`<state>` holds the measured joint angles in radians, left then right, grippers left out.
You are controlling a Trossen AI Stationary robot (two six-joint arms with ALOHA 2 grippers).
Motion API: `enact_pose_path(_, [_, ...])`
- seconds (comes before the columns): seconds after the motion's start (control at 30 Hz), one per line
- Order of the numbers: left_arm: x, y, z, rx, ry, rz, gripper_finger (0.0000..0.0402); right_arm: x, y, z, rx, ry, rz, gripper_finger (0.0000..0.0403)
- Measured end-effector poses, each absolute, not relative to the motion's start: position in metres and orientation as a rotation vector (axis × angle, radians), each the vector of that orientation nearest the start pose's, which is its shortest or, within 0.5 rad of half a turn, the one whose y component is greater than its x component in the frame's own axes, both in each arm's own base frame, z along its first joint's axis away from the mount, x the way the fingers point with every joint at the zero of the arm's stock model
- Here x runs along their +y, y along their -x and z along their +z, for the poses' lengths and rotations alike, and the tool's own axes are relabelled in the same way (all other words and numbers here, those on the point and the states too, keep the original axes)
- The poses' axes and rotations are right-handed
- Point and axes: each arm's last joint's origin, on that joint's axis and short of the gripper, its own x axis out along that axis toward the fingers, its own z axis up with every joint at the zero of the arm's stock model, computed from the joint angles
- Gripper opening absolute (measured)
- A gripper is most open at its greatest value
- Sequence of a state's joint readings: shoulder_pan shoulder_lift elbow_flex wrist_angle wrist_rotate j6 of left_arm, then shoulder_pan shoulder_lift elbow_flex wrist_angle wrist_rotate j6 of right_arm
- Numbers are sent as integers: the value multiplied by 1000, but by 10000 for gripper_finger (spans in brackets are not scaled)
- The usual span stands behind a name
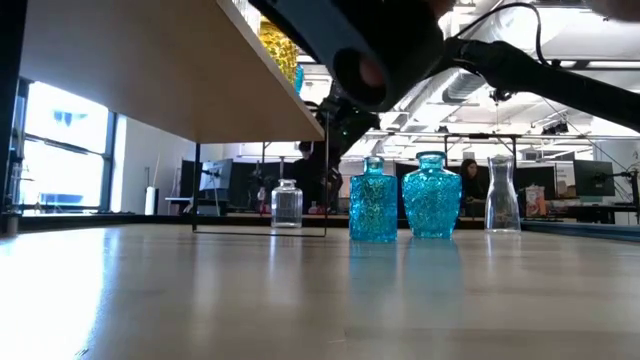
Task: Sort vases onto shelf
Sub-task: Adjust the shelf on the table
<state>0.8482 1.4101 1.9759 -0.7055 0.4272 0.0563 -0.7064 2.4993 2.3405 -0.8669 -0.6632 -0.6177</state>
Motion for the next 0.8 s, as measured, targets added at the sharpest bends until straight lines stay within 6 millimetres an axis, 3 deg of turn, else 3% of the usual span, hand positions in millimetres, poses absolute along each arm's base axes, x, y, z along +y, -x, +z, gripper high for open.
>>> enact_pose_path(0.27, [176,-171,533,125,29,416,0,-332,-419,190,750,-90,211,216])
enact_pose_path(0.8, [176,-172,533,125,32,409,0,-324,-433,188,714,-83,209,212])
